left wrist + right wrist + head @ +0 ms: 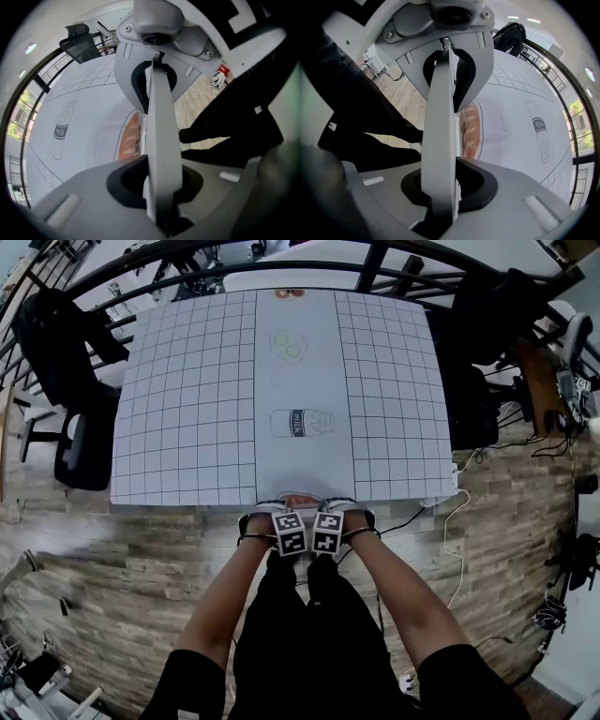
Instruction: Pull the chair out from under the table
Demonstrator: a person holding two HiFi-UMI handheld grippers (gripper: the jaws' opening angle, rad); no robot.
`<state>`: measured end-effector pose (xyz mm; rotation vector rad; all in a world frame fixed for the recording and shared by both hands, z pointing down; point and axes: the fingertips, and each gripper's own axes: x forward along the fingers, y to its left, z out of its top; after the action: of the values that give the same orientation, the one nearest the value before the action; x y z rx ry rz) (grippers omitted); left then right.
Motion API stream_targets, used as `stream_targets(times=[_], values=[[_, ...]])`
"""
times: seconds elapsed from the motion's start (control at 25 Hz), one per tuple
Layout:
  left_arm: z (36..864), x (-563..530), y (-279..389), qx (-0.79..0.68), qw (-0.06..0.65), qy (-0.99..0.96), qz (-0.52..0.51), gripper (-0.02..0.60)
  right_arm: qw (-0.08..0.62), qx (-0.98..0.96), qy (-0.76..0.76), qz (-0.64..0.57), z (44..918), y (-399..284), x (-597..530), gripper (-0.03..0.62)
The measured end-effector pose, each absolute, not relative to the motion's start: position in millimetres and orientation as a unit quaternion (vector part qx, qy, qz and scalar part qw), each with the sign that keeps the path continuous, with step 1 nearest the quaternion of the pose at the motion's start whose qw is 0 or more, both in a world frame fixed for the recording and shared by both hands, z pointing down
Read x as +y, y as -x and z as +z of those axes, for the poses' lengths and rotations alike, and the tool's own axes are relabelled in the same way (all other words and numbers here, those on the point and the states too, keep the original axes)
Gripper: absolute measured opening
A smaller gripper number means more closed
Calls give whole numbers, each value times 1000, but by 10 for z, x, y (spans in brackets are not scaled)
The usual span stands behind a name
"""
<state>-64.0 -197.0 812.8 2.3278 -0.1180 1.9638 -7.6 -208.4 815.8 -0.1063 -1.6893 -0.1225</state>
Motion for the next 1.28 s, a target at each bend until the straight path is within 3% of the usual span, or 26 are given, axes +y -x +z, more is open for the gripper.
stream_targets(times=[1.28], values=[[8099, -1316, 597, -24, 54, -765, 642, 80, 664, -744, 55, -49, 8136, 31, -1426, 71]])
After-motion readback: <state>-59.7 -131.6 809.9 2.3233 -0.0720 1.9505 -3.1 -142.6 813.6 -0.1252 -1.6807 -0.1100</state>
